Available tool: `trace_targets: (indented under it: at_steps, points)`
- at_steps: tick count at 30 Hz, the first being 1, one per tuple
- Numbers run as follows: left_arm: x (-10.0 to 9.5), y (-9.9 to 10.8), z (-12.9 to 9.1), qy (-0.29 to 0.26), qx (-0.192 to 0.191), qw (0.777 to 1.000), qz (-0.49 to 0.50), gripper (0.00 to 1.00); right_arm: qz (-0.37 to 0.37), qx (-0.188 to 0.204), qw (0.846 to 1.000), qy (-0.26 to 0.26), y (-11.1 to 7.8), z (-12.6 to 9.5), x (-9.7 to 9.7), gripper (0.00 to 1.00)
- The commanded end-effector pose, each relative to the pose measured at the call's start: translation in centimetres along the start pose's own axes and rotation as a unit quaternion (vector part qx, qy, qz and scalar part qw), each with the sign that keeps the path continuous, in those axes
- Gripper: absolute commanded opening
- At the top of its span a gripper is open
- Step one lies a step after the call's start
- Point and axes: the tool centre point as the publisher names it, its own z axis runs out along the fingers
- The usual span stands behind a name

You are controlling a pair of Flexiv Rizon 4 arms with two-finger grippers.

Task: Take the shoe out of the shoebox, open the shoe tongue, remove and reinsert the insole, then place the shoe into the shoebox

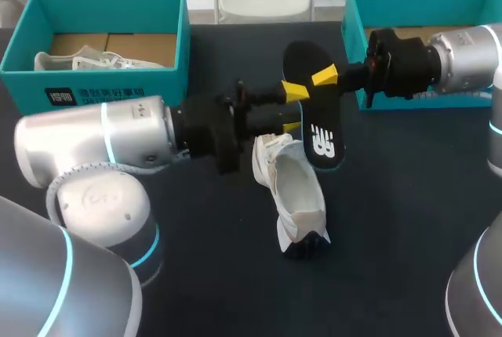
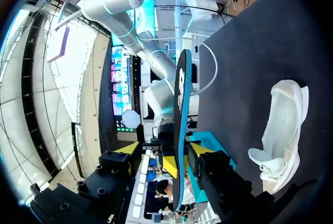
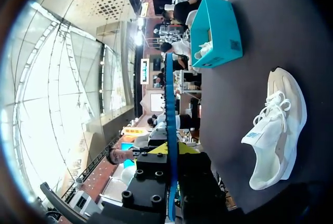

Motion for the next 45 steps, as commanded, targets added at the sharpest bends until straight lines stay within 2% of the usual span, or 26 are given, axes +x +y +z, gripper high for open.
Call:
trace_targets:
  at_steps: [1, 6, 7, 10, 25, 27, 28, 29, 30, 31, 32, 33, 34, 35, 36, 37, 38, 39, 40, 41, 42, 43, 44, 45]
  points:
    - [-0.5, 1.1, -3.1, 0.042, 0.019, 0.999, -0.001, 1.0, 0.001, 0.004, 1.0, 0.001, 0.2, -0.1, -0.3, 0.0]
    - [-0.5, 2.1, -4.6, 0.092, 0.018, 0.996, 0.006, 1.0, 0.001, 0.007, 1.0, 0.004, 0.4, 0.0, -0.6, 0.0]
    - [-0.5, 2.3, -4.8, 0.122, 0.009, 0.992, 0.003, 1.0, 0.001, 0.007, 1.0, 0.005, 0.5, 0.0, -0.7, 0.0]
    - [-0.6, 2.5, -5.1, 0.18, 0.03, 0.983, 0.026, 1.0, -0.001, 0.009, 1.0, 0.008, 0.6, 0.2, -0.9, 0.0]
    - [-0.6, 2.5, -5.1, 0.18, 0.03, 0.983, 0.026, 1.0, 0.002, 0.017, 1.0, 0.014, 0.6, 0.3, -2.0, 0.0]
    - [-2.1, 3.0, -4.5, 0.203, 0.028, 0.978, -0.028, 1.0, 0.003, 0.018, 1.0, 0.015, 0.6, 0.3, -2.1, 0.0]
    - [-2.8, 3.1, -4.0, 0.233, 0.011, 0.972, -0.03, 1.0, 0.003, 0.018, 1.0, 0.016, 0.5, 0.3, -2.1, 0.0]
    - [-3.5, 3.2, -3.7, 0.249, 0.012, 0.967, -0.045, 1.0, 0.003, 0.019, 1.0, 0.016, 0.5, 0.4, -2.1, 0.0]
    - [-4.0, 3.3, -3.2, 0.288, 0.015, 0.957, -0.045, 1.0, 0.003, 0.019, 1.0, 0.017, 0.5, 0.4, -2.1, 0.0]
    - [-4.4, 3.3, -3.0, 0.292, -0.01, 0.955, -0.046, 1.0, 0.004, 0.019, 1.0, 0.017, 0.5, 0.5, -2.1, 0.0]
    - [-4.8, 3.4, -2.7, 0.318, 0.001, 0.947, -0.041, 1.0, 0.004, 0.019, 1.0, 0.017, 0.4, 0.5, -2.2, 0.0]
    - [-5.1, 3.4, -2.3, 0.348, -0.019, 0.936, -0.04, 1.0, 0.004, 0.019, 1.0, 0.018, 0.4, 0.5, -2.2, 0.0]
    - [-5.2, 3.6, -2.1, 0.362, -0.006, 0.931, -0.039, 1.0, 0.003, 0.018, 1.0, 0.018, 0.4, 0.6, -2.2, 0.0]
    - [-5.3, 3.7, -1.4, 0.415, -0.022, 0.909, -0.034, 1.0, 0.003, 0.018, 1.0, 0.018, 0.4, 0.6, -2.2, 0.0]
    - [-5.2, 3.7, -1.2, 0.413, -0.024, 0.91, -0.03, 1.0, 0.002, 0.018, 1.0, 0.018, 0.5, 0.7, -2.2, 0.0]
    - [-5.2, 3.8, -1.0, 0.436, -0.019, 0.9, -0.015, 1.0, 0.002, 0.019, 1.0, 0.018, 0.6, 0.7, -2.3, 0.0]
    - [-5.2, 3.8, -0.6, 0.452, -0.035, 0.891, -0.017, 1.0, 0.001, 0.019, 1.0, 0.019, 0.7, 0.8, -2.3, 0.0]
    - [-5.2, 3.8, -0.6, 0.457, -0.021, 0.889, -0.003, 1.0, 0.001, 0.019, 1.0, 0.019, 0.7, 0.8, -2.3, 0.0]
    - [-5.2, 3.6, -0.4, 0.483, -0.037, 0.875, 0.009, 1.0, 0.0, 0.02, 1.0, 0.019, 0.8, 0.8, -2.3, 0.0]
    - [-5.3, 3.5, -0.3, 0.485, -0.023, 0.874, 0.001, 1.0, 0.0, 0.021, 1.0, 0.019, 0.8, 0.8, -2.3, 0.0]
    - [-5.2, 3.7, -0.2, 0.505, -0.013, 0.863, 0.001, 1.0, 0.0, 0.021, 1.0, 0.018, 0.9, 0.8, -2.3, 0.0]
    - [-5.2, 3.7, -0.2, 0.513, -0.026, 0.858, 0.005, 1.0, 0.0, 0.021, 1.0, 0.018, 0.9, 0.9, -2.3, 0.0]
    - [-5.2, 3.6, -0.2, 0.518, -0.014, 0.855, 0.003, 1.0, 0.0, 0.021, 1.0, 0.019, 0.9, 0.9, -2.3, 0.0]
    - [-5.1, 3.7, -0.3, 0.533, -0.026, 0.846, 0.004, 1.0, 0.0, 0.021, 1.0, 0.019, 0.9, 0.9, -2.3, 0.0]
